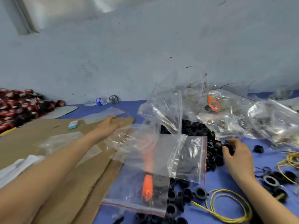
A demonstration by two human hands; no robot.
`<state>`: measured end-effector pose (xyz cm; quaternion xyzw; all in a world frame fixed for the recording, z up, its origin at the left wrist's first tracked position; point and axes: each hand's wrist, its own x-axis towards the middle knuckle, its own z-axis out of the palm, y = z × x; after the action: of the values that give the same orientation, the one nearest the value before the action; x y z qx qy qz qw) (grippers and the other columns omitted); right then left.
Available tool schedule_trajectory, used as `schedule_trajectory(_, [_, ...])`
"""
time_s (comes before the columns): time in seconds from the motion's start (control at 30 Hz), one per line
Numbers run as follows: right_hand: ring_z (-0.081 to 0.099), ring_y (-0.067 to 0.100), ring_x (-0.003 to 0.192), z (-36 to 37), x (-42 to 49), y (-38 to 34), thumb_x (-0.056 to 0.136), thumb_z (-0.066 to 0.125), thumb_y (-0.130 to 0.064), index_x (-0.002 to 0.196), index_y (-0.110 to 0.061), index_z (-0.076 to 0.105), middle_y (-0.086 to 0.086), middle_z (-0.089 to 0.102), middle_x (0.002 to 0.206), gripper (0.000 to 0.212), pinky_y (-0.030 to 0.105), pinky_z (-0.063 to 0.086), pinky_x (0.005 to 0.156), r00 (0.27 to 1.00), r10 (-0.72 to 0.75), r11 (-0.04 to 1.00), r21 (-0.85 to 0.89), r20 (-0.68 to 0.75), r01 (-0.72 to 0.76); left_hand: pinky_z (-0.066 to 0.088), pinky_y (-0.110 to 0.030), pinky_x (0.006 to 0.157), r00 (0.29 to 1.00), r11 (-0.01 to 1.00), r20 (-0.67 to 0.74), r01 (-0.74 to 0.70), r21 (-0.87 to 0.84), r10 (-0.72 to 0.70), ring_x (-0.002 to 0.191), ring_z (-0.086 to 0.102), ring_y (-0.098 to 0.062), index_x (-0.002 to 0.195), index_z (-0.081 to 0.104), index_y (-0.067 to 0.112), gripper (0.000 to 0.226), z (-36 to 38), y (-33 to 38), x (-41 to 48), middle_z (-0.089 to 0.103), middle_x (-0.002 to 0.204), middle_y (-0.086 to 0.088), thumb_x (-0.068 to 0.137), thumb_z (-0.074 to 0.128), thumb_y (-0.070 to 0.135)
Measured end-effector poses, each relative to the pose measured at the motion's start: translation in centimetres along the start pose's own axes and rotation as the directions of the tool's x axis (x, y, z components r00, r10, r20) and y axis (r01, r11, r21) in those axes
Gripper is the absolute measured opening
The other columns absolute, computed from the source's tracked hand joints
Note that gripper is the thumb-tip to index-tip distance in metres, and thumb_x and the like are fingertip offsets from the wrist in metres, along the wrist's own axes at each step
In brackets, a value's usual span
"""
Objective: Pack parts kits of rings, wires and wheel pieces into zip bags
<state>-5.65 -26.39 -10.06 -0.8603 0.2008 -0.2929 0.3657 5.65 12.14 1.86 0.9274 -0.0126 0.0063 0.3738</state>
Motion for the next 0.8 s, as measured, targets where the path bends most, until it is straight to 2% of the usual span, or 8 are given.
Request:
schedule_trajectory(0.1, [0.055,0.038,0.100,-0.3,-0.2,-0.3,0.089,0.057,-0.009,0.111,0.000,0.059,0.026,0.058,0.109,0.023,0.039,0.041,0.079,1.000,0.003,0.999,-0.032,0.027,-0.002,0.030,-0.041,0.112,0.959,0.889,-0.044,0.276,0.365,-0.279,0.136,0.036,-0.035,0.151,0.028,0.012,0.055,-0.6,-6.3,1.5,0.030,0.155,-0.016,0.102,0.044,0.032])
schedule_trajectory(0.23, [0.054,0.039,0.102,-0.1,-0.2,0.0,0.088,0.058,-0.005,0.109,0.000,0.061,0.026,0.059,0.108,0.022,0.042,0.041,0.083,1.000,-0.012,0.998,-0.068,0.019,0.014,0.025,-0.047,0.114,0.809,0.760,-0.325,0.578,0.296,-0.489,0.137,0.034,-0.041,0.150,0.026,0.006,0.058,-0.5,-11.7,3.3,0.036,0.149,-0.024,0.101,0.043,0.034])
schedule_trajectory(0.33, [0.054,0.039,0.099,0.2,0.2,0.2,0.086,0.061,-0.003,0.107,-0.001,0.062,0.025,0.060,0.103,0.021,0.042,0.041,0.080,0.998,-0.040,0.994,-0.095,0.038,0.044,0.047,-0.049,0.096,0.856,0.815,-0.459,0.432,0.385,-0.237,0.114,0.056,-0.040,0.155,0.012,0.016,0.063,-0.8,-11.7,5.6,0.056,0.127,-0.024,0.099,0.041,0.012])
schedule_trajectory(0.43, [0.055,0.039,0.098,0.6,0.7,0.8,0.082,0.064,-0.002,0.105,-0.004,0.063,0.023,0.061,0.101,0.022,0.046,0.044,0.085,0.998,-0.042,0.992,-0.118,0.035,0.046,0.050,-0.045,0.085,0.898,0.814,-0.422,0.337,0.474,-0.127,0.105,0.061,-0.037,0.154,-0.010,0.028,0.079,-1.1,-10.4,8.4,0.057,0.125,-0.024,0.098,0.044,0.015])
schedule_trajectory(0.53, [0.057,0.037,0.094,1.3,0.9,2.0,0.079,0.066,-0.002,0.101,-0.013,0.063,0.017,0.062,0.098,0.026,0.048,0.047,0.086,0.999,-0.039,0.994,-0.103,-0.008,0.038,0.049,-0.043,0.084,0.902,0.792,-0.391,0.371,0.485,-0.183,0.114,0.057,-0.038,0.150,-0.016,0.039,0.083,-1.2,-10.4,10.9,0.039,0.146,-0.026,0.097,0.046,0.023])
schedule_trajectory(0.67, [0.059,0.030,0.102,2.9,2.3,8.4,0.083,0.059,-0.011,0.098,-0.047,0.055,0.008,0.063,0.104,0.040,0.050,0.046,0.093,0.997,0.053,0.994,-0.102,0.065,-0.046,0.044,-0.053,0.101,0.921,0.748,-0.310,0.377,0.546,-0.238,0.133,0.040,-0.044,0.144,-0.011,0.057,0.075,-0.3,-11.9,13.7,0.006,0.157,-0.029,0.097,0.044,0.034])
schedule_trajectory(0.77, [0.057,0.016,0.107,4.1,3.8,14.8,0.083,0.054,-0.051,0.110,-0.053,0.051,-0.010,0.059,0.114,0.026,0.040,0.041,0.097,0.987,-0.048,0.980,-0.186,0.152,0.077,0.035,-0.050,0.107,0.893,0.733,-0.331,0.441,0.518,-0.304,0.139,0.033,-0.041,0.149,0.002,0.051,0.065,-0.4,-12.4,15.6,0.018,0.157,-0.025,0.097,0.041,0.038])
schedule_trajectory(0.8, [0.056,0.013,0.107,4.1,3.9,15.5,0.079,0.049,-0.066,0.112,-0.051,0.051,-0.016,0.058,0.114,0.037,0.038,0.040,0.096,0.989,-0.048,0.982,-0.172,0.140,0.072,0.036,-0.047,0.107,0.885,0.722,-0.345,0.457,0.520,-0.312,0.137,0.036,-0.039,0.151,0.012,0.045,0.063,-0.5,-12.5,16.2,0.030,0.153,-0.022,0.096,0.043,0.038])
